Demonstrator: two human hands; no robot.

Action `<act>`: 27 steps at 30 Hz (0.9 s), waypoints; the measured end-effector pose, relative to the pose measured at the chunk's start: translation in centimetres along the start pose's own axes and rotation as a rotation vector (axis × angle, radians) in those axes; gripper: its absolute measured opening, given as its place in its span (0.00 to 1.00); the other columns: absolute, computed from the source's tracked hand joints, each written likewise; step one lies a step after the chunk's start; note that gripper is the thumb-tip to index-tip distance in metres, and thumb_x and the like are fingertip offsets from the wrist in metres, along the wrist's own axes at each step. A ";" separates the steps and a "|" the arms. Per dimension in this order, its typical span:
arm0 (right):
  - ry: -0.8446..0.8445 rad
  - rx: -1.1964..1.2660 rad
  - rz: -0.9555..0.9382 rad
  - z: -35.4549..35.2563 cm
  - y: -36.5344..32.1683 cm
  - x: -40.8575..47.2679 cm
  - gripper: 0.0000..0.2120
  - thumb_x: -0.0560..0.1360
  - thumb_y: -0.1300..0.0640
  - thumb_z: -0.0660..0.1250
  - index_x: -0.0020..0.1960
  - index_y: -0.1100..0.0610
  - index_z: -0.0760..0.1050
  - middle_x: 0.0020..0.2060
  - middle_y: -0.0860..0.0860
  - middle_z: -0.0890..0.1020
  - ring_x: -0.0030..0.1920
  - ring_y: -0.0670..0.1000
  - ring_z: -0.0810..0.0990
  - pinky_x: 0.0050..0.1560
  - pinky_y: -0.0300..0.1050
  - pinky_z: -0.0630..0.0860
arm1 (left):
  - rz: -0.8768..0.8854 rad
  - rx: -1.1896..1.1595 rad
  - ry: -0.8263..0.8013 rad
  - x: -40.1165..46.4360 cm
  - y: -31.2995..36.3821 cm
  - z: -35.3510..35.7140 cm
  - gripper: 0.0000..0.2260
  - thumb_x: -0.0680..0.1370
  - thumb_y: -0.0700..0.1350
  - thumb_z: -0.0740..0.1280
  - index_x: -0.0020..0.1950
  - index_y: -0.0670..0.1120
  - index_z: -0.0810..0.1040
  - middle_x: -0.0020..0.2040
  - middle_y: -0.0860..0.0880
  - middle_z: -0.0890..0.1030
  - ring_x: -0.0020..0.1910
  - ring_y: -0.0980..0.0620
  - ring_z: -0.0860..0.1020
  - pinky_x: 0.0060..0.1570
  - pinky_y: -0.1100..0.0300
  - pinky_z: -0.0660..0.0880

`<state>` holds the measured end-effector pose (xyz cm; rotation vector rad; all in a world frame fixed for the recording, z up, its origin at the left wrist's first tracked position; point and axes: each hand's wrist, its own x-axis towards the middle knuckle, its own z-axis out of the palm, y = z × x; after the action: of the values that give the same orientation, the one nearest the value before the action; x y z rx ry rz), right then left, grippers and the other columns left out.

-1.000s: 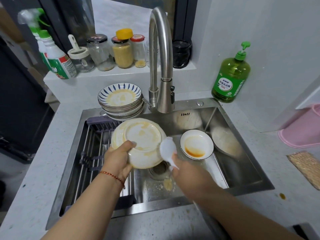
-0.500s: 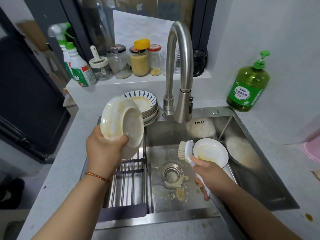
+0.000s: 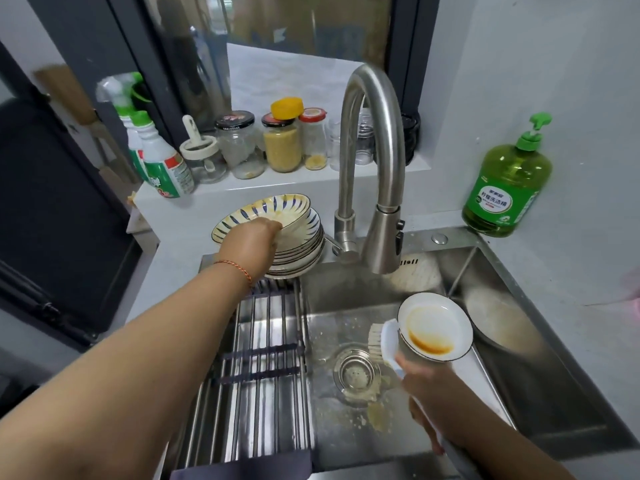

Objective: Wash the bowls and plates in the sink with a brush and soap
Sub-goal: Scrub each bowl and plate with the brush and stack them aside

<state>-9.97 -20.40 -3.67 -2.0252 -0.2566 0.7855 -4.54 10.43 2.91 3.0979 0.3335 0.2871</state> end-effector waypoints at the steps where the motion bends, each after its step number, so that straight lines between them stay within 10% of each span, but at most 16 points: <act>1: -0.008 -0.012 -0.003 -0.1 0.1 0.1 0.14 0.79 0.64 0.57 0.40 0.49 0.71 0.16 0.47 0.69 0.16 0.44 0.66 0.18 0.34 0.62 | 0.016 0.031 -0.029 0.6 0.0 0.6 0.08 0.77 0.38 0.62 0.54 0.42 0.77 0.52 0.41 0.79 0.51 0.39 0.78 0.46 0.52 0.73; 7: -0.001 0.080 0.062 -0.4 1.0 0.4 0.10 0.79 0.56 0.60 0.44 0.44 0.75 0.19 0.47 0.68 0.19 0.46 0.66 0.33 0.53 0.75 | 0.057 0.112 -0.124 2.7 -0.1 3.6 0.06 0.78 0.39 0.62 0.53 0.44 0.76 0.52 0.43 0.78 0.47 0.41 0.79 0.43 0.52 0.75; 20: 0.024 0.039 0.084 -1.2 0.8 0.6 0.13 0.81 0.59 0.59 0.63 0.52 0.74 0.17 0.47 0.68 0.17 0.42 0.66 0.21 0.33 0.63 | -0.009 -0.064 -0.182 3.2 -0.9 7.5 0.11 0.76 0.35 0.66 0.43 0.50 0.70 0.47 0.44 0.77 0.51 0.39 0.78 0.49 0.44 0.78; 24: 0.029 0.077 0.122 -1.9 0.9 0.2 0.13 0.81 0.59 0.58 0.64 0.57 0.74 0.18 0.46 0.68 0.17 0.42 0.66 0.20 0.33 0.64 | 0.006 0.075 -0.229 4.0 -0.9 8.4 0.24 0.71 0.33 0.65 0.66 0.47 0.73 0.67 0.45 0.75 0.72 0.43 0.66 0.75 0.46 0.52; 27: 0.026 0.065 0.123 -2.8 1.2 0.1 0.16 0.81 0.59 0.57 0.68 0.53 0.71 0.18 0.47 0.69 0.15 0.42 0.67 0.21 0.32 0.64 | -0.026 0.074 0.055 2.4 0.2 8.3 0.22 0.77 0.40 0.63 0.72 0.46 0.69 0.72 0.43 0.70 0.75 0.44 0.61 0.74 0.42 0.44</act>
<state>-8.26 -22.95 -3.66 -2.0025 -0.0909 0.8327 -0.71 10.76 -4.80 3.1596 0.3946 0.3679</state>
